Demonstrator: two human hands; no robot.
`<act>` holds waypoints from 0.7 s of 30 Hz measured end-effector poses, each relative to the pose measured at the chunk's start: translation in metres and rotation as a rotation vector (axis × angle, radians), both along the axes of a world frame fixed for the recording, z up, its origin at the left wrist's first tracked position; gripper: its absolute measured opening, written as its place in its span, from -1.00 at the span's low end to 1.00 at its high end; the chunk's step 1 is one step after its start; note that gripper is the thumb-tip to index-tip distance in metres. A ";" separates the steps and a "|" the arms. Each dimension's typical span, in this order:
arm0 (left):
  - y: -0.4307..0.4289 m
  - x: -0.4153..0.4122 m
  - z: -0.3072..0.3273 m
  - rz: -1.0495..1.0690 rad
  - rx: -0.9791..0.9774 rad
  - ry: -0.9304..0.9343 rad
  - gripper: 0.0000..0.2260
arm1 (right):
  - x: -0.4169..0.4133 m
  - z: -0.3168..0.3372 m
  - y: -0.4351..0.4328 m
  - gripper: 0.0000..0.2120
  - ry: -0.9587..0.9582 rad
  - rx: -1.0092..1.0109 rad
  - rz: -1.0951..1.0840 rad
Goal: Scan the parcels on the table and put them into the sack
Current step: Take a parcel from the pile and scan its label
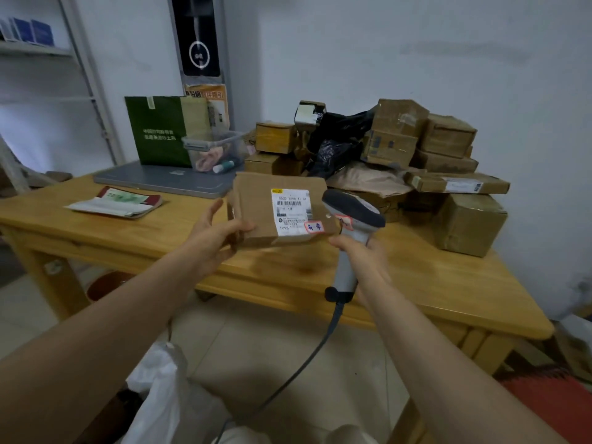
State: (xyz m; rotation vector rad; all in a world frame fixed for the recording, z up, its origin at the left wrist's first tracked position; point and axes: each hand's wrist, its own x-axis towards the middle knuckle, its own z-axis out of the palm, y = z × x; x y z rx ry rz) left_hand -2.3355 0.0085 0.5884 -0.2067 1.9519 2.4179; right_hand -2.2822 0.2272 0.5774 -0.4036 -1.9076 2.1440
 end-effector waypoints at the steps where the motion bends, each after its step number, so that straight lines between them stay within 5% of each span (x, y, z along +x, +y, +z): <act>1: -0.005 0.001 0.003 0.032 -0.011 0.027 -0.13 | 0.003 0.001 -0.005 -0.84 -0.014 0.011 0.027; 6: -0.030 0.003 0.012 0.097 -0.145 0.111 -0.10 | 0.026 0.002 -0.029 -0.85 0.020 -0.015 0.280; 21: -0.066 0.001 0.010 0.182 -0.269 0.167 -0.04 | 0.036 0.010 -0.054 -0.88 0.035 0.067 0.323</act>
